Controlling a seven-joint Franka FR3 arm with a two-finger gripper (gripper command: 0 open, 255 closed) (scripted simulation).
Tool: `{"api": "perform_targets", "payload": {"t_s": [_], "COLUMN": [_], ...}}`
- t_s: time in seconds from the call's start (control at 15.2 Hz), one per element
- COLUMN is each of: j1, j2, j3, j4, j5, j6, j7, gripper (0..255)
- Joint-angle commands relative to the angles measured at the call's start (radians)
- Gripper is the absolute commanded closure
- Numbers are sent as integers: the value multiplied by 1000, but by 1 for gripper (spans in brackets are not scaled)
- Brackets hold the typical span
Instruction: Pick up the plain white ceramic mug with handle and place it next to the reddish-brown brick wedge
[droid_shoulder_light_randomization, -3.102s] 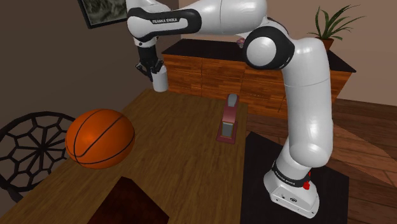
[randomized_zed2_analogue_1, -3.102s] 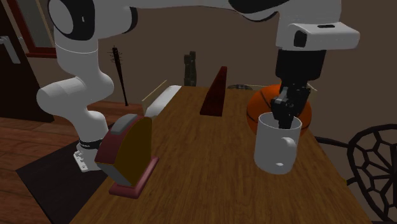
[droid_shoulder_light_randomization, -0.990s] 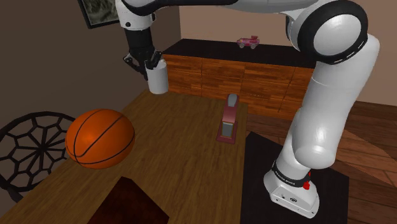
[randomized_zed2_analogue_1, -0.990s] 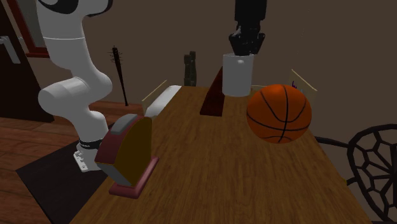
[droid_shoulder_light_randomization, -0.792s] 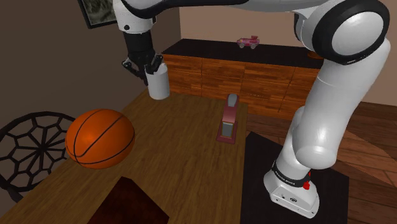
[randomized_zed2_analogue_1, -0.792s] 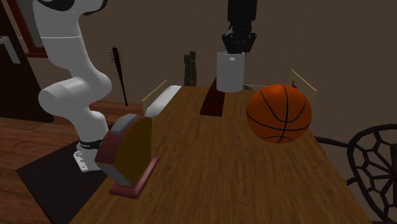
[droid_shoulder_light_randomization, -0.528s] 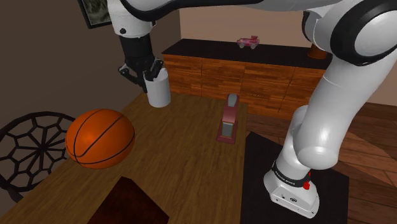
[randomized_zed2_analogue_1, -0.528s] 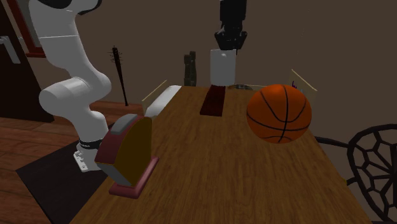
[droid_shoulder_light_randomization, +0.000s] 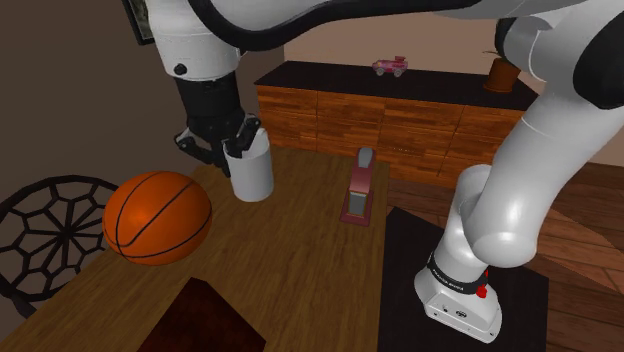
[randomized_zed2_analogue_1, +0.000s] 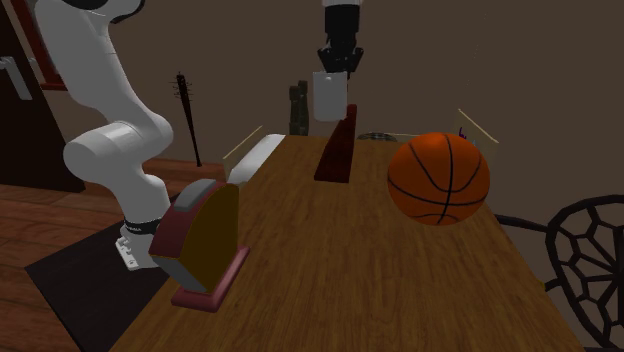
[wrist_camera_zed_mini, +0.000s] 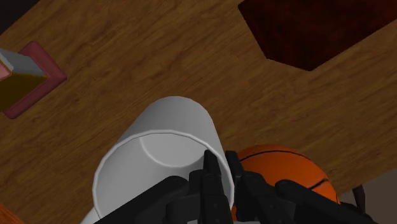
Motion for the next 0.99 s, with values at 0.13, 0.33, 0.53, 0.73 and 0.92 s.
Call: {"api": "perform_targets", "payload": {"t_s": [0.13, 0.33, 0.53, 0.73, 0.92], "j1": [38, 68, 97, 127, 159], "j2": [-24, -29, -23, -6, 23], "j3": [51, 93, 138, 185, 235], "j4": [-19, -18, -7, 14, 47], "j5": [15, 22, 26, 24, 14], "j6": [-8, -15, -24, -33, -44], "j7": [88, 159, 233, 311, 394], "gripper": [255, 255, 255, 255, 255]}}
